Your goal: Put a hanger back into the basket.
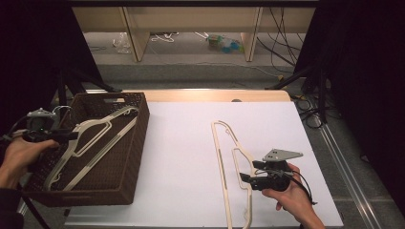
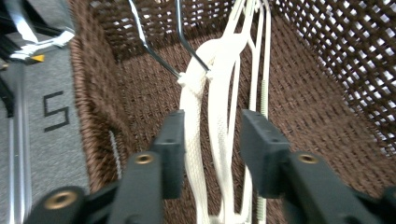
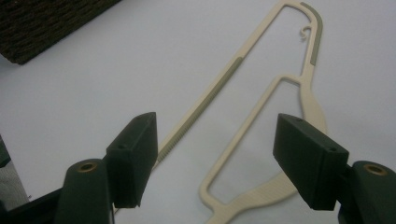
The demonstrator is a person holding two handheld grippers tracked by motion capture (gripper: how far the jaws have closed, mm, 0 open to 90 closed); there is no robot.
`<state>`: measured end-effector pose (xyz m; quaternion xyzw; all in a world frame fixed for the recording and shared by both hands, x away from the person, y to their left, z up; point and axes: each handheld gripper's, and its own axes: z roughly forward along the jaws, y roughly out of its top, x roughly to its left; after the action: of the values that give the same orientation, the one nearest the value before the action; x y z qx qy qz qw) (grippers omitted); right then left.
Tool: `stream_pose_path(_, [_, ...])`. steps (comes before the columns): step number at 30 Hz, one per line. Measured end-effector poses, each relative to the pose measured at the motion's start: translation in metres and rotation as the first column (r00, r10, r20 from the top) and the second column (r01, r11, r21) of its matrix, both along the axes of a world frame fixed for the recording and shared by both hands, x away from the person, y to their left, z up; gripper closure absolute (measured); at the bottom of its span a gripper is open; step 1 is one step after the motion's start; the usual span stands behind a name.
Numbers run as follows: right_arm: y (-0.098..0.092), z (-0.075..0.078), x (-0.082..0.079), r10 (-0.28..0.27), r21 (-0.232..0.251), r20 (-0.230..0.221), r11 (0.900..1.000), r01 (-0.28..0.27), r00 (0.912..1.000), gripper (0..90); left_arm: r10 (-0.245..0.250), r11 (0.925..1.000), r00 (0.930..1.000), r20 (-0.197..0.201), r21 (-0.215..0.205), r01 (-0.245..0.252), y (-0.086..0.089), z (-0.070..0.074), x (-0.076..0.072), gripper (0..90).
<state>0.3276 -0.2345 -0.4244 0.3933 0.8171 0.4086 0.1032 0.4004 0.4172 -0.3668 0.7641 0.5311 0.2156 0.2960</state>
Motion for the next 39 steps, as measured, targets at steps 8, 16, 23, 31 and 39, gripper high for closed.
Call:
stream_pose_path(8, [0.001, -0.001, 0.000, 0.001, -0.004, 0.002, 1.000, -0.001, 1.0000, 31.5, -0.049, 0.9854, 0.9824, 0.180, -0.152, 0.077, -0.044, 0.032, -0.046, 43.2])
stream_pose_path(16, [0.001, -0.003, 0.000, -0.003, -0.007, 0.004, 1.000, 0.003, 1.0000, 29.0, -0.168, 0.9344, 0.9405, 0.295, -0.256, 0.248, -0.113, 0.040, -0.085, 37.5])
stream_pose_path(23, [0.000, -0.005, 0.001, 0.009, 0.005, -0.001, 1.000, -0.009, 1.0000, 24.5, -0.262, 0.8772, 0.9214, 0.287, -0.327, 0.351, -0.178, 0.017, -0.094, 32.0])
stream_pose_path(31, [-0.003, -0.009, 0.002, 0.008, -0.030, 0.010, 1.000, -0.007, 0.9999, 23.4, -0.339, 0.8379, 0.8949, 0.290, -0.339, 0.427, -0.227, -0.014, -0.092, 28.1])
stream_pose_path(39, [-0.003, -0.014, 0.002, -0.007, -0.051, -0.012, 0.999, 0.007, 0.9999, 23.7, -0.355, 0.8430, 0.8771, 0.323, -0.295, 0.450, -0.256, -0.042, -0.094, 18.9])
